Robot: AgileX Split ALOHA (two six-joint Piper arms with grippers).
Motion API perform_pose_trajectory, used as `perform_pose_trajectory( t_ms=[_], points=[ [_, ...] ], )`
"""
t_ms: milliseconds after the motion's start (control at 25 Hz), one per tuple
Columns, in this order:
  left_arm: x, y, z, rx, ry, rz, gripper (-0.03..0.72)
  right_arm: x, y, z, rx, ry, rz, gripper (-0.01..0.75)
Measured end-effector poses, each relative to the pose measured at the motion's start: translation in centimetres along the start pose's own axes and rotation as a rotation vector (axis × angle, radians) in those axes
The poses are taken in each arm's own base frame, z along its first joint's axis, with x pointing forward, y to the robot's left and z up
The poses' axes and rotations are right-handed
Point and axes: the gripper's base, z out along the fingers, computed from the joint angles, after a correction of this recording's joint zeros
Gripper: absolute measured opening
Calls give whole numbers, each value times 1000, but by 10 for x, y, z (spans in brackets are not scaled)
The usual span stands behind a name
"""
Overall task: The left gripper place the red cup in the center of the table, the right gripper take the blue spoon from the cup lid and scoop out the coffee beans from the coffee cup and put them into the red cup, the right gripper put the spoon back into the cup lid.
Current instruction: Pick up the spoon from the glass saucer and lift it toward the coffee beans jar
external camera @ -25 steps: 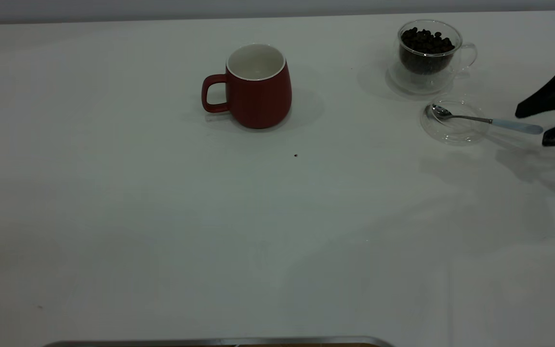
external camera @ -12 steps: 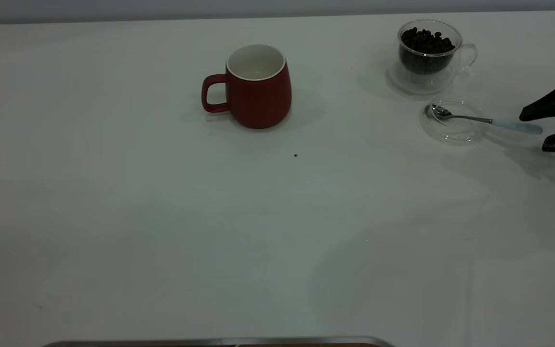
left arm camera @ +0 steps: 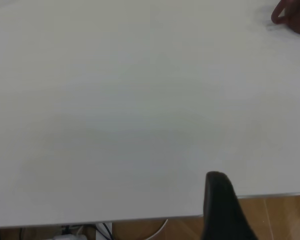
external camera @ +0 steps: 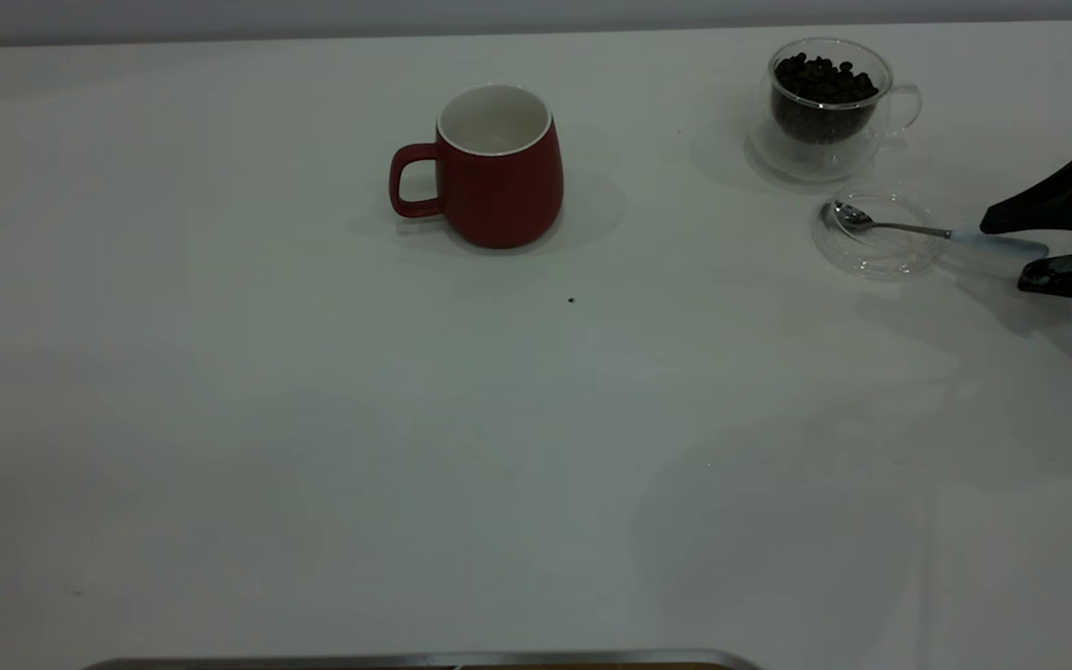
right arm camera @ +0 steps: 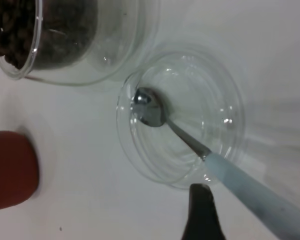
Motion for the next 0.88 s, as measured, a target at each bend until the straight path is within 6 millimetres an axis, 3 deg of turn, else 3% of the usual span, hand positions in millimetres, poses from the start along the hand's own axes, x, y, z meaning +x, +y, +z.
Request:
perform_pose_trajectory(
  t_ms=[480,880],
  points=[
    [0,0,0,0,0,-1,476,-2,1,9,-81,-4,-13,579],
    [0,0,0,0,0,-2,476,5,-1,14,-82,31,-30,533]
  ],
)
